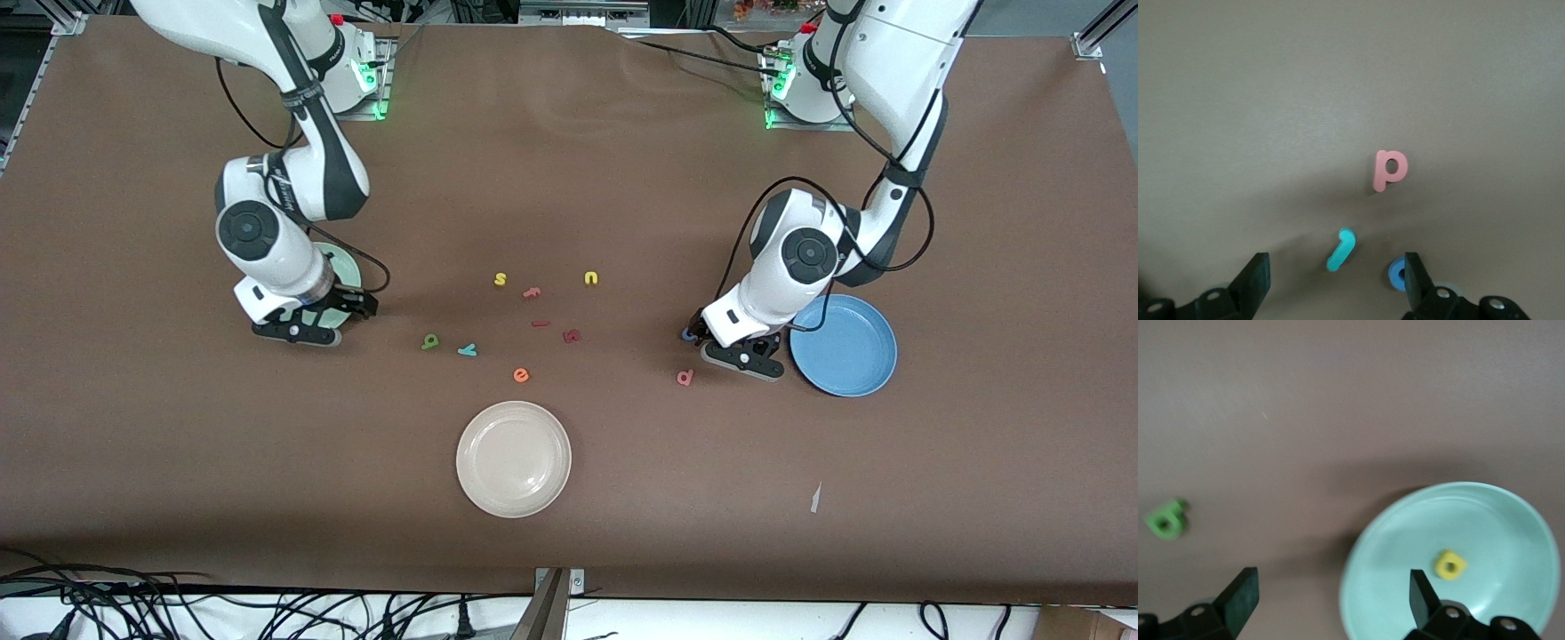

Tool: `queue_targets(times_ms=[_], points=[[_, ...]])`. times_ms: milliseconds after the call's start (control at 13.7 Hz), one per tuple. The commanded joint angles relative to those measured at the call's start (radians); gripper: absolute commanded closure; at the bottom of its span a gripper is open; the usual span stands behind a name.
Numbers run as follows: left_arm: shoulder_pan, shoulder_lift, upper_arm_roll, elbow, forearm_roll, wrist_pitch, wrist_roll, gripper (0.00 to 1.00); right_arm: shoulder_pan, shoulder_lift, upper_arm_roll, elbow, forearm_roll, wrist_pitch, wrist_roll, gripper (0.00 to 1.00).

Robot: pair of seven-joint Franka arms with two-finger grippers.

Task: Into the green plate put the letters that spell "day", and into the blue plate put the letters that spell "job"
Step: 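Grasp the green letter with the right gripper while the left grasps teal letter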

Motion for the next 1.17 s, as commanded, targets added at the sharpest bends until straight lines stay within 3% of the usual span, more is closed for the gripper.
queue_targets(times_ms=[0, 219, 512, 877, 950, 1096], points=[[-0.024, 0.033, 0.012, 0.005, 0.051, 0.047, 0.018, 0.22, 0.010, 0.170, 0.048, 0.216, 0.073, -0.024, 0.225, 0.01], [-0.022, 0.039, 0.023, 0.005, 0.140, 0.051, 0.021, 0.27, 0.017, 0.259, 0.091, 0.311, 0.082, -0.020, 0.517, 0.01], [-0.022, 0.060, 0.026, 0.003, 0.142, 0.051, 0.021, 0.34, 0.060, 0.307, 0.094, 0.322, 0.085, -0.011, 0.660, 0.07], [-0.030, 0.068, 0.024, -0.009, 0.141, 0.048, 0.005, 0.30, 0.066, 0.313, 0.094, 0.322, 0.085, -0.013, 0.660, 0.66], [-0.030, 0.068, 0.026, -0.009, 0.141, 0.050, 0.007, 0.36, 0.066, 0.313, 0.094, 0.322, 0.085, -0.013, 0.654, 0.80], [-0.030, 0.069, 0.026, -0.009, 0.141, 0.048, 0.007, 0.63, 0.065, 0.313, 0.094, 0.322, 0.085, -0.013, 0.651, 0.91]])
